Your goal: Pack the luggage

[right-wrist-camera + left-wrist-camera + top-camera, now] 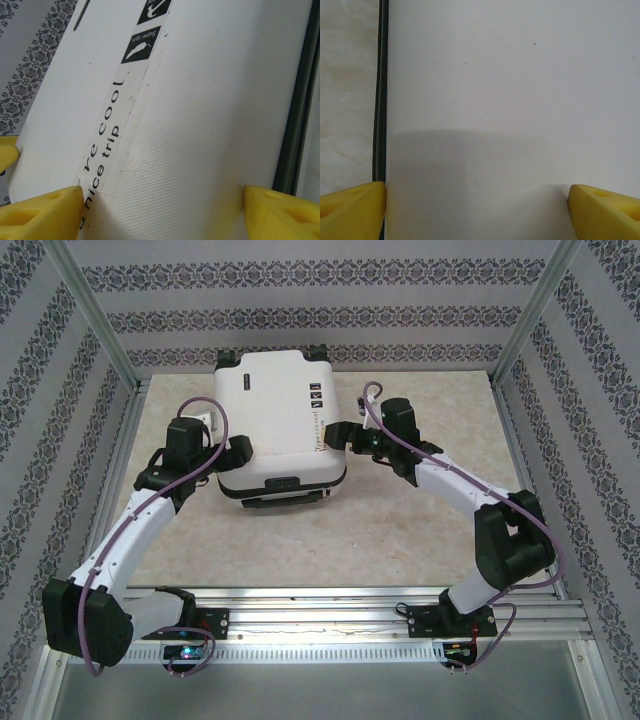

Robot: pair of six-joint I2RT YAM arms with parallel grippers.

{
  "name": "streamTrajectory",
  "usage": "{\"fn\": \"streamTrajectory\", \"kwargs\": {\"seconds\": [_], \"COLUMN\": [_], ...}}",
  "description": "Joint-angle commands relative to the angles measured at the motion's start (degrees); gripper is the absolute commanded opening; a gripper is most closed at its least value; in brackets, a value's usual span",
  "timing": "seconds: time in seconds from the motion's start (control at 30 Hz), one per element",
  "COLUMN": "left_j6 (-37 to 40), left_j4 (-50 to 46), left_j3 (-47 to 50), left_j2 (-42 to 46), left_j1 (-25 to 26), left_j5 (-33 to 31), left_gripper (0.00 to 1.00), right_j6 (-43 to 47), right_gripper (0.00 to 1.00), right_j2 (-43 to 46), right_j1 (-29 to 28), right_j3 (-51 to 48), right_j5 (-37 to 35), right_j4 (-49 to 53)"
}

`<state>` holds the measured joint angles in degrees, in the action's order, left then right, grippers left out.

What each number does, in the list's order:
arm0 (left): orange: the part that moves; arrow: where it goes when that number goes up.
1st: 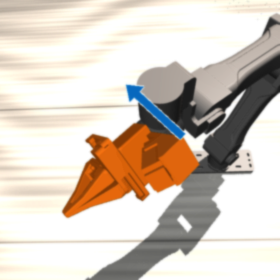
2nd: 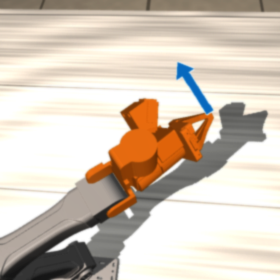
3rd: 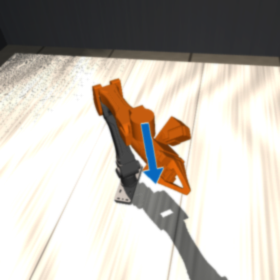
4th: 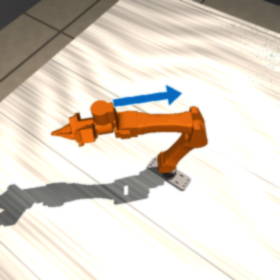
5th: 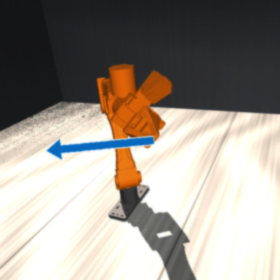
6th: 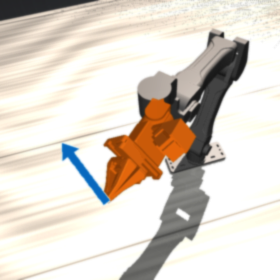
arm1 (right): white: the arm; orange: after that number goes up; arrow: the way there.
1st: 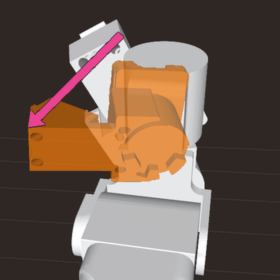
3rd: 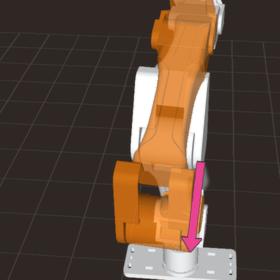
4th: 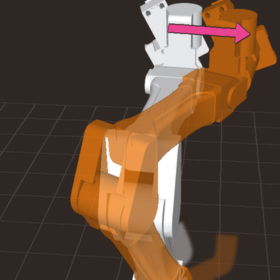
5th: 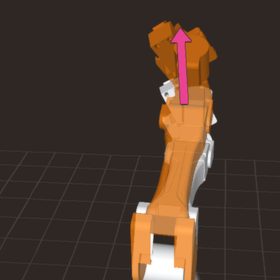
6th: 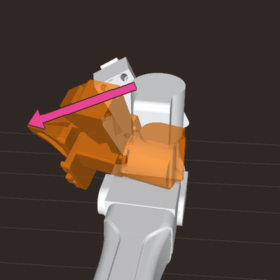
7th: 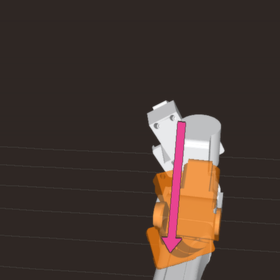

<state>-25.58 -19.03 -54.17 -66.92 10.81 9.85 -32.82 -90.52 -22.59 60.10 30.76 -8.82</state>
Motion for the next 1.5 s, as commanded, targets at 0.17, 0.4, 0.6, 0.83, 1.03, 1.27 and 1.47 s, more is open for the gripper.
{"fn": "streamTrajectory", "kwargs": {"seconds": [0.17,0.4,0.6,0.83,1.03,1.27,1.47], "left_j6": [-7.0,-7.8,-8.7,-9.1,-6.3,0.4,2.2], "left_j4": [9.5,10.2,11.1,9.9,3.1,-9.8,-16.8], "left_j3": [5.0,3.1,1.9,2.4,1.0,-3.7,-4.8], "left_j2": [-2.7,-3.4,-5.6,-5.1,-1.9,4.4,9.9], "left_j1": [5.0,14.9,21.0,22.2,22.2,21.3,19.5], "left_j5": [7.8,1.9,-0.9,-3.6,-11.2,-27.0,-38.2], "left_gripper": [0.86,0.86,0.86,0.86,0.91,1.00,1.00], "right_j6": [1.0,1.8,1.1,2.8,4.2,3.8,4.9], "right_gripper": [0.75,0.76,0.78,0.82,0.86,0.98,0.98], "right_j2": [7.5,14.7,21.3,27.4,28.7,34.3,40.3], "right_j1": [-1.1,1.7,6.0,9.8,10.9,14.8,18.3], "right_j3": [-6.7,-11.8,-17.0,-19.3,-19.0,-21.2,-23.2], "right_j5": [3.4,0.9,-0.3,-1.3,-3.1,-8.1,-8.6], "right_j4": [-1.0,1.8,2.6,6.7,9.4,11.4,13.7]}}
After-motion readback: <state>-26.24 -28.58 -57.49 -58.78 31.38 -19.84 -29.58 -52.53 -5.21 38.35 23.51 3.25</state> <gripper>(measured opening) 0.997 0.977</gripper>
